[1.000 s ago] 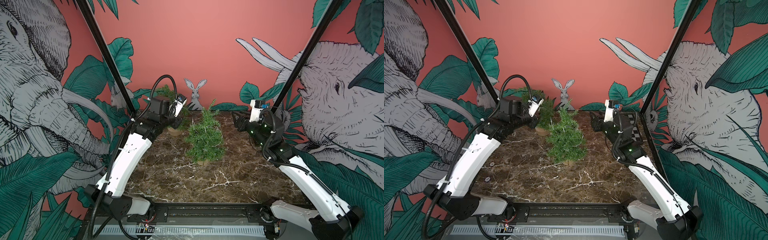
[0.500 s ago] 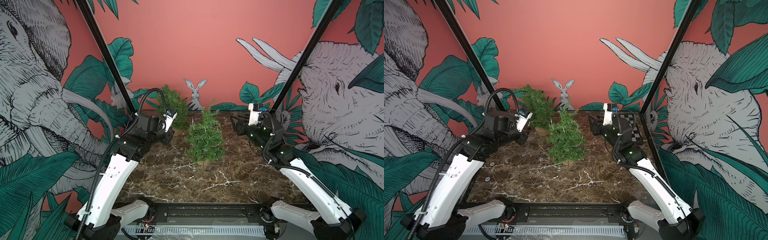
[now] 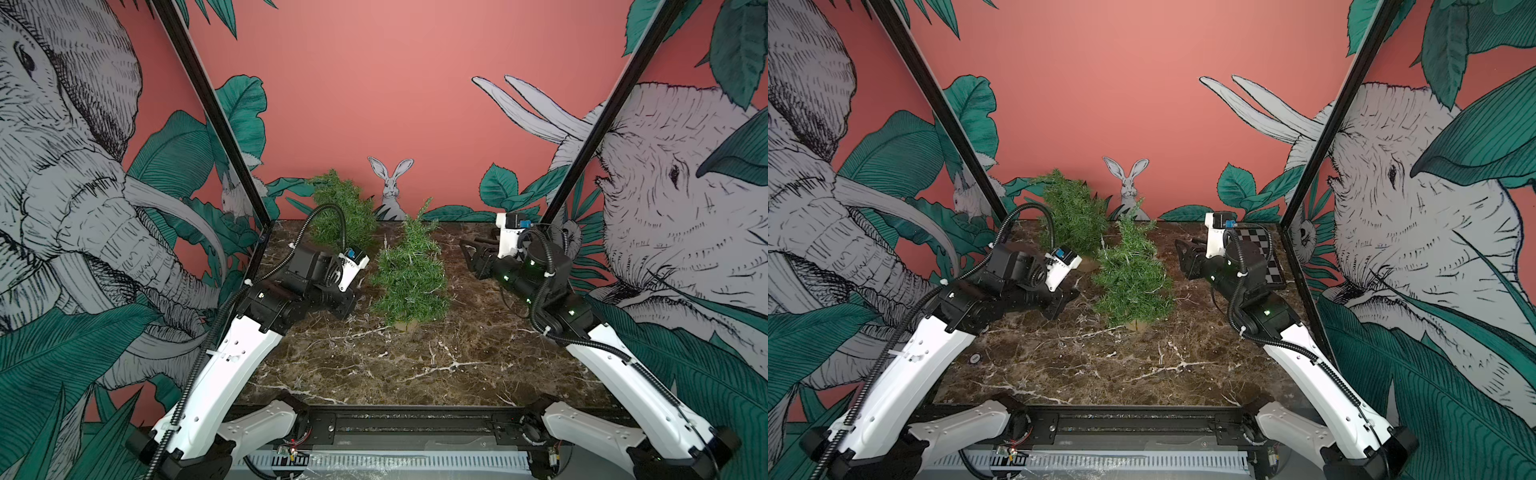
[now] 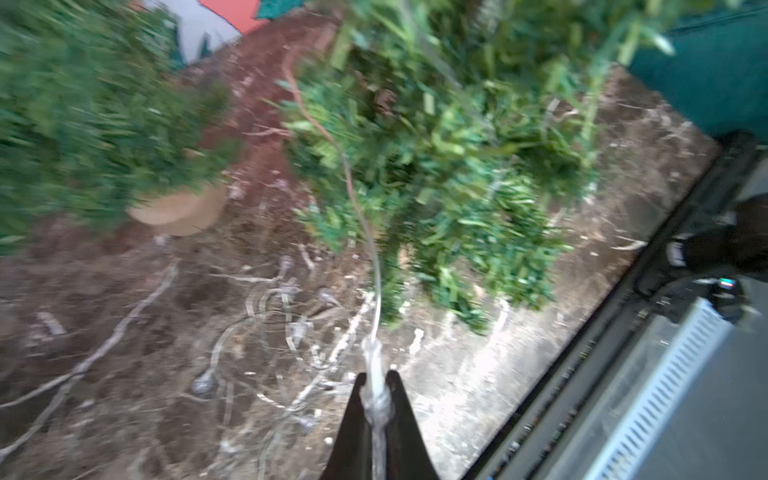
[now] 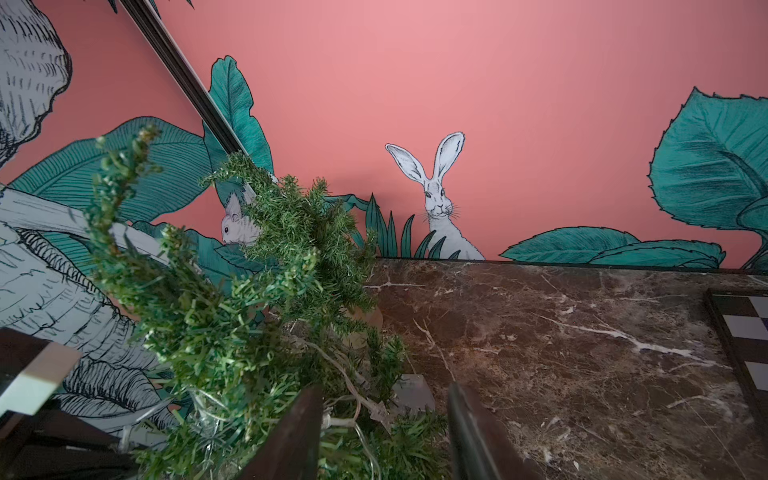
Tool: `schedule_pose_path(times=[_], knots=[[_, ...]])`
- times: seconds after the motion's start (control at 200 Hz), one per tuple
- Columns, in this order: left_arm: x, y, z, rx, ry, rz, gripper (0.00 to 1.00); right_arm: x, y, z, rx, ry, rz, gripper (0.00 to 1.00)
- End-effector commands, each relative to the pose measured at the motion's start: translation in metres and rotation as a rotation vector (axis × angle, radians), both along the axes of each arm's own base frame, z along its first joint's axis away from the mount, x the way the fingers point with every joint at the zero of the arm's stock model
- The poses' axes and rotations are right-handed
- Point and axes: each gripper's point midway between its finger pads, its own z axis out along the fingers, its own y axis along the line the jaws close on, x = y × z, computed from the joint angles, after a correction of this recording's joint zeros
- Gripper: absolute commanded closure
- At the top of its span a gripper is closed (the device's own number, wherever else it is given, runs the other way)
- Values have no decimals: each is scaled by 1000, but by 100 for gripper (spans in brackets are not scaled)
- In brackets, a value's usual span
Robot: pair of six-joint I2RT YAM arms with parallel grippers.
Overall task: Wrap string light around the christmas tree
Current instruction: Wrap the light string around the Christmas tree.
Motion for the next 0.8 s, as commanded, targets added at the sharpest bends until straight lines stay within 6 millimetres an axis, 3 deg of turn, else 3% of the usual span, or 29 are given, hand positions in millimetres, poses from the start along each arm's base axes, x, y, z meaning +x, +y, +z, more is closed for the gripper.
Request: schedule_pose_path(times=[0.0,0.185,0.32,0.58,0.795], knots=[[-28,-17,0,-81,77,-66,100,-5,-4,9,12,-22,-13,49],[-60,-52,9,-152,80,-212,100,-7,-6,4,6,-15,-20,49],[-67,-66,9,-157,76,-248,100,-8,-9,1,11,-12,-31,49],[-60,-88,-2,-194,109,-229,100,-12,-13,-3,11,-7,-40,49],[-50,-83,-28,-135,109,-161,100,-16,-16,-6,10,-4,-44,48]])
